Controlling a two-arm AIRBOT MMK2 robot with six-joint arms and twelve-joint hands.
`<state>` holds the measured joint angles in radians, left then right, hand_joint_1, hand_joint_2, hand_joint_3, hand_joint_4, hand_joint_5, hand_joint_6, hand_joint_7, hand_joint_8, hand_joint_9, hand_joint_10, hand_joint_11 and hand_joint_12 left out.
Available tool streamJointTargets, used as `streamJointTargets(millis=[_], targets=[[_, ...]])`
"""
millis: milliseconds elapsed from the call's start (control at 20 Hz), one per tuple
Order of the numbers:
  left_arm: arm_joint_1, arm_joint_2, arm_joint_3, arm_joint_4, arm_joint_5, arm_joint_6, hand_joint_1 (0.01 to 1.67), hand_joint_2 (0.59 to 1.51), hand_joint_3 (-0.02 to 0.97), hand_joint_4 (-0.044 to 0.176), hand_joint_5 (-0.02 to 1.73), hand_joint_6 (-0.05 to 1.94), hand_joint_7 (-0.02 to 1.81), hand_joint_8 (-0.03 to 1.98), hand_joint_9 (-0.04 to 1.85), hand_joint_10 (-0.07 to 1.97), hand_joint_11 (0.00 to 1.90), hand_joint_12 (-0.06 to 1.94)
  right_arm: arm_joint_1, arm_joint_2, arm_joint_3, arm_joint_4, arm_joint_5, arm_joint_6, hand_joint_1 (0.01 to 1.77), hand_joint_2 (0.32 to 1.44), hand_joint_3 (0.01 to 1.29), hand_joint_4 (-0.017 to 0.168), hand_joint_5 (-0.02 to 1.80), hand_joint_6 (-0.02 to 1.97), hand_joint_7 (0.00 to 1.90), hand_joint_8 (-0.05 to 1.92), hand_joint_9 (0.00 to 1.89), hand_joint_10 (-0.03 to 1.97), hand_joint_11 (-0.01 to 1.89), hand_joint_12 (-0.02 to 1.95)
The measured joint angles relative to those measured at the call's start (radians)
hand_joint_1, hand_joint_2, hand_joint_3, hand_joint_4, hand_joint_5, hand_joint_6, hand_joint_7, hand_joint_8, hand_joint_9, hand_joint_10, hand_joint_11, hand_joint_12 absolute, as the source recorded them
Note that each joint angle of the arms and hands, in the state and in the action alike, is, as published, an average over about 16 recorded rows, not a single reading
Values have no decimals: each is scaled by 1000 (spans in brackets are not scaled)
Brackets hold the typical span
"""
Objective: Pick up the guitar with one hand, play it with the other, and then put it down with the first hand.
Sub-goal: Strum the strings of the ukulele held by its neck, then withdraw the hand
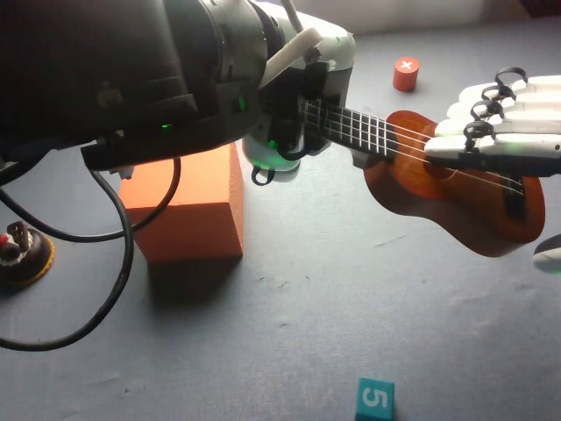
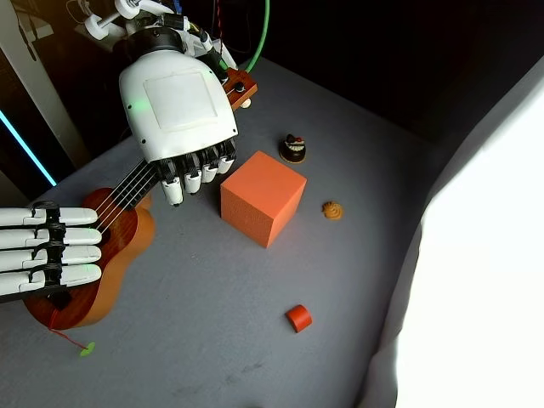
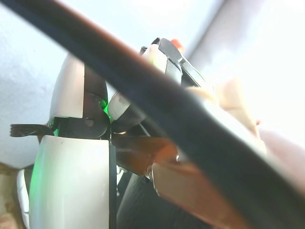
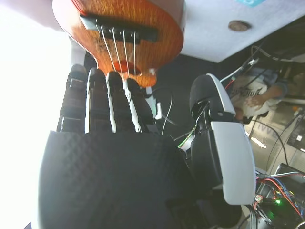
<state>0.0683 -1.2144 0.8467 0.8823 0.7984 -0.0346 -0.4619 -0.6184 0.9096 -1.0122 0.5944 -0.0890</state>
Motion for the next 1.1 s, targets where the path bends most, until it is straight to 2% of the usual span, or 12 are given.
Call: streamJointTargets(millis=[700, 1100], targets=[[-7, 0, 1, 2, 0, 12, 1447, 1099, -14, 0, 1137, 1874, 1274, 1965, 1376, 1918, 1446, 1920, -16, 25, -44, -15, 42, -6, 381, 1282, 17, -3, 18, -2, 16, 18, 19, -5, 20, 6], [-12, 0, 2, 4, 1, 13, 1445, 1099, -15, 0, 1145, 1874, 1275, 1965, 1373, 1918, 1447, 1920, -4, 54, -60, 6, 84, -17, 387, 1282, 17, -2, 20, -2, 21, 18, 21, -4, 20, 6]])
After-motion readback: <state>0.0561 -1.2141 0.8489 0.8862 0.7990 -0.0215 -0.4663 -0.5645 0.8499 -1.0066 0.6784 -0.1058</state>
